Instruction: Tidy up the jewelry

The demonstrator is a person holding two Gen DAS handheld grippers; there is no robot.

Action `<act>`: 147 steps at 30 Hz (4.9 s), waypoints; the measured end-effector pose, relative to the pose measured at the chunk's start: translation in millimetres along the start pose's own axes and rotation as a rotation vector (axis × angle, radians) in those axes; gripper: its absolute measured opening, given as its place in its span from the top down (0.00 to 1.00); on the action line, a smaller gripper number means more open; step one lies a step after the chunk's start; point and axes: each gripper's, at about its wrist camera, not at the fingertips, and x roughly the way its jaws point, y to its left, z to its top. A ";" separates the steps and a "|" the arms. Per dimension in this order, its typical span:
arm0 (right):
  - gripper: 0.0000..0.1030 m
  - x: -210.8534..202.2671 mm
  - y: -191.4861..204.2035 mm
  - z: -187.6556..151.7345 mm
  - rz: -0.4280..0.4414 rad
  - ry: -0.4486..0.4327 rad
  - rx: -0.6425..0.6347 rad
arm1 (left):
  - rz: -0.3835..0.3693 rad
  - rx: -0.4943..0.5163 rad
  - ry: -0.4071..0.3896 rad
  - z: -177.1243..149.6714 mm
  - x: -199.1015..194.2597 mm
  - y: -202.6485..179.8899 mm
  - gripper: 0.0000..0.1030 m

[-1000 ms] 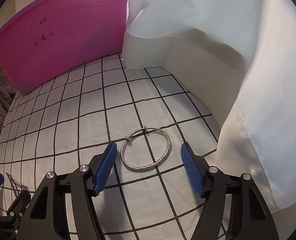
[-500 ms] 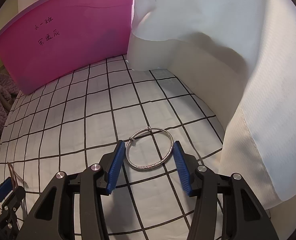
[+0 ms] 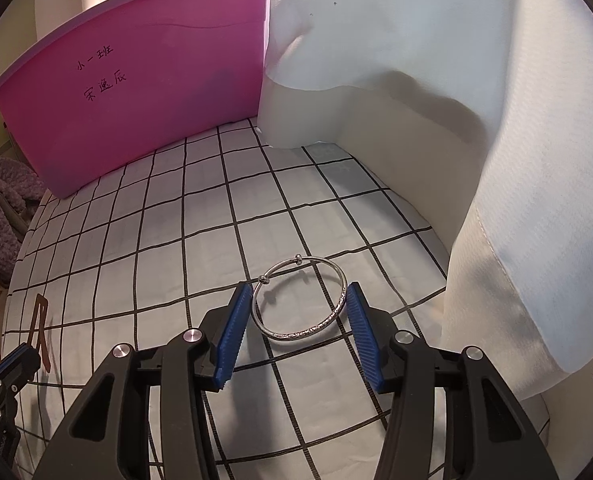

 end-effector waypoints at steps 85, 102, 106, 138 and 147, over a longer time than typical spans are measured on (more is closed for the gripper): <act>0.54 -13.6 197.3 295.2 -0.026 -0.036 0.344 | -0.355 0.504 0.073 379.9 80.4 157.6 0.97; 0.33 -32.1 184.9 294.3 -0.121 -0.038 0.401 | -0.255 0.481 0.088 381.7 74.1 165.2 0.07; 0.33 -38.3 190.5 286.4 -0.128 -0.045 0.405 | -0.238 0.483 0.082 378.0 67.5 163.4 0.07; 0.33 -66.2 219.6 249.3 -0.191 -0.035 0.360 | -0.251 0.431 0.115 377.3 54.1 164.4 0.07; 0.33 -67.0 223.3 250.4 -0.188 -0.038 0.358 | -0.242 0.433 0.104 380.0 51.9 166.4 0.07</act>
